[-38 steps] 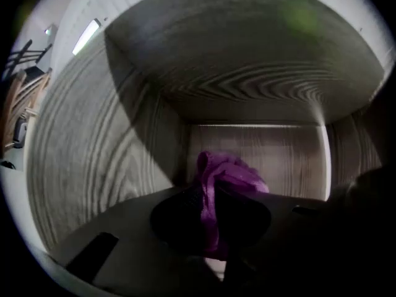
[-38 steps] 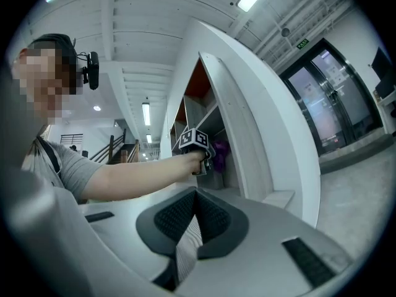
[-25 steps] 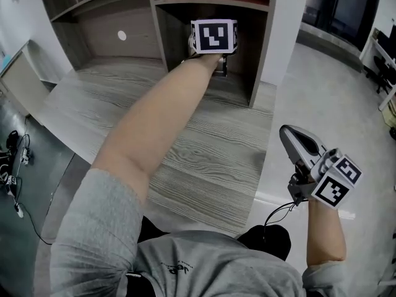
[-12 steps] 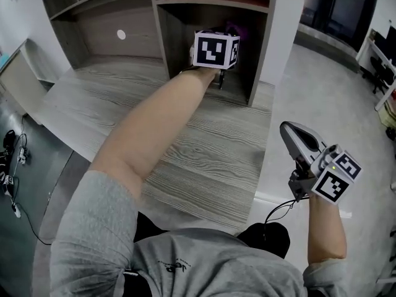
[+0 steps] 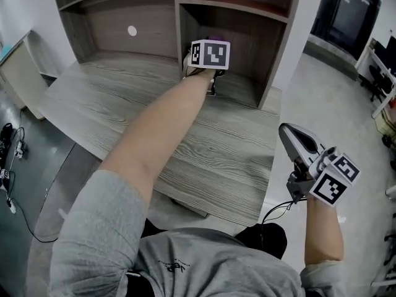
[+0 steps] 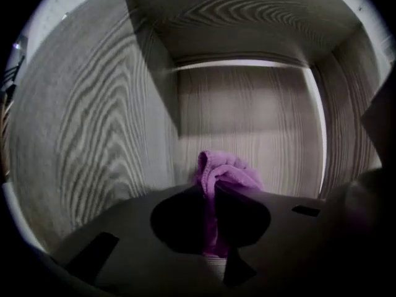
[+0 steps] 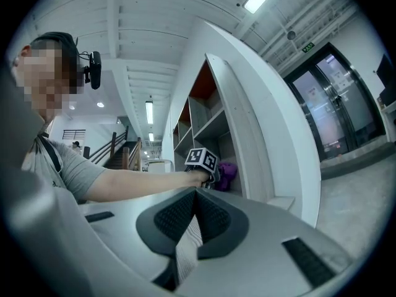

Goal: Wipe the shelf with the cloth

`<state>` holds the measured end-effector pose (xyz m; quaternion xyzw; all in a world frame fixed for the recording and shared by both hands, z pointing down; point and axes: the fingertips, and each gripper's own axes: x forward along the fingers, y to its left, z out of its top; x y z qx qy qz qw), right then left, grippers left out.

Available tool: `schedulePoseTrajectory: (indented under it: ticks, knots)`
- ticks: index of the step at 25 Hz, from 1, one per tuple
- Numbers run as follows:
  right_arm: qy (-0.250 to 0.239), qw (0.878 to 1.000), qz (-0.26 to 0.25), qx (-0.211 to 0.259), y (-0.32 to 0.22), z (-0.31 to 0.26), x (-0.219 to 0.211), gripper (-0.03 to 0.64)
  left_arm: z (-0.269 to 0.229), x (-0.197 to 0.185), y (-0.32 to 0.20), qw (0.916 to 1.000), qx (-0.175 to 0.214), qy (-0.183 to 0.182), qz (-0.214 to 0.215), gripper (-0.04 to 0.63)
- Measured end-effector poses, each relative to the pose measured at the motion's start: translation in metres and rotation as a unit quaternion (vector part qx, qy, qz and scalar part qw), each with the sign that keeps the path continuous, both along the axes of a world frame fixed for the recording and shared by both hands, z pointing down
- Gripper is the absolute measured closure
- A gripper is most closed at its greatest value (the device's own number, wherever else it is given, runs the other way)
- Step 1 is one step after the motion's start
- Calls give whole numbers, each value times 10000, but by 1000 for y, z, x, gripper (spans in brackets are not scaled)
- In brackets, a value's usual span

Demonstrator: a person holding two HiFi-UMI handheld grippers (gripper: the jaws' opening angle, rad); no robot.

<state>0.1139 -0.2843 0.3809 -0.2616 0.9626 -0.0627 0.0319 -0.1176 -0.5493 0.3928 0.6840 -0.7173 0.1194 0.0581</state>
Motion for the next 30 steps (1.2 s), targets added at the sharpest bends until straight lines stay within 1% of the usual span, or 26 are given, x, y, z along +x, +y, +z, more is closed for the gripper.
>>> schedulePoseTrajectory:
  ticks: [3,5,7,9,11,14,16,18,20,22,23,25,26,27,28,29,30]
  knots:
    - [-53,10000,29,-5,-2,3,5,597,6,-4,-13,9997,-168,-13,-189,522]
    - [-89,9999,50,-34,-6,6,13,597,5,-6,-17,9995,-134,-22,-302,526]
    - [-113,9999,48,-61,-11,9,21,597,3,-2,-16,9997,-37,22,-249,529]
    - [-134,9999,13,-67,-15,11,26,597,2,13,-14,10000,36,85,23,527]
    - [-167,9998,-31,-55,-17,12,28,597,1,41,-11,9991,89,133,386,526]
    - [-221,9997,-90,-43,-19,14,30,597,-3,87,-8,9957,151,140,901,526]
    - [-236,9997,-108,-43,-21,15,32,597,-7,115,-5,9914,223,47,1287,525]
    - [-249,9996,-114,-45,-21,16,35,597,-14,139,-4,9845,392,-124,1707,525]
    - [-253,9996,-116,-48,-20,16,37,597,-16,154,-1,9767,425,-354,2074,525]
    - [-236,9996,-102,-69,-19,17,39,597,-9,167,4,9638,326,-651,2565,523]
    - [-226,9997,-86,-90,-19,19,40,597,-7,170,6,9562,285,-914,2766,522]
    - [-208,9997,-48,-121,-19,22,42,597,-3,164,11,9403,183,-1667,2961,520]
    - [-194,9997,-40,-122,-19,22,42,597,-1,153,14,9314,80,-2120,2957,520]
    - [-179,9998,-41,-114,-19,21,42,597,3,138,17,9204,-67,-2636,2885,520]
    - [-164,9998,-47,-100,-19,20,42,597,8,120,19,9055,-252,-3223,2748,520]
    - [-154,9998,-55,-83,-20,18,41,597,13,101,20,8859,-463,-3838,2565,520]
    - [-149,9998,-64,-65,-20,17,40,597,19,83,20,8638,-686,-4392,2372,520]
